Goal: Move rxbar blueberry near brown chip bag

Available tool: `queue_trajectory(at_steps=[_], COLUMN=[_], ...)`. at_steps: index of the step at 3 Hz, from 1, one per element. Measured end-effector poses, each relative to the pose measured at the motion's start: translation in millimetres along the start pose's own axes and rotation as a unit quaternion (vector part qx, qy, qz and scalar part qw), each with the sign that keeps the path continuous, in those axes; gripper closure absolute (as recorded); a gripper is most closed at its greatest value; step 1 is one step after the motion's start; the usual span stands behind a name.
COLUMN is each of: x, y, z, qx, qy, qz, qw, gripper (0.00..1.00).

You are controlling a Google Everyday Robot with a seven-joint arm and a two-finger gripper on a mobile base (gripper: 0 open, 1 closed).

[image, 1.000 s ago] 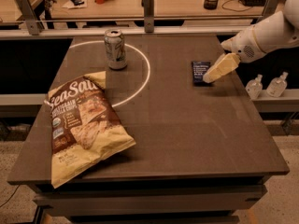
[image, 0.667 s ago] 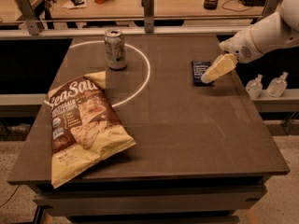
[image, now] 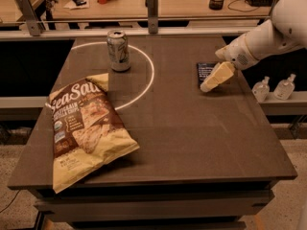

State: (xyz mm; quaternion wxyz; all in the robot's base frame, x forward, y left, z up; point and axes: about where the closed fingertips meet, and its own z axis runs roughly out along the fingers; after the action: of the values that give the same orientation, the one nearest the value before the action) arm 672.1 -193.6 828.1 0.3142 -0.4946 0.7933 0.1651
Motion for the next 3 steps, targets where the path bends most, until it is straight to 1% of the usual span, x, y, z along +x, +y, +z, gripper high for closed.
queue_trajectory(at_steps=[1,2,3], x=[-1.6,-3.5,-4.5], y=[-2.1,-4.4,-5.7], z=[13.4,19.9,22.4], qx=[-0.010,-0.014,-0.015], qy=[0.004,0.005,0.005], qz=[-0.010,-0.017,-0.022], qw=[0.9999,0.9997,0.9996], gripper=[0.00,0.18,0.41])
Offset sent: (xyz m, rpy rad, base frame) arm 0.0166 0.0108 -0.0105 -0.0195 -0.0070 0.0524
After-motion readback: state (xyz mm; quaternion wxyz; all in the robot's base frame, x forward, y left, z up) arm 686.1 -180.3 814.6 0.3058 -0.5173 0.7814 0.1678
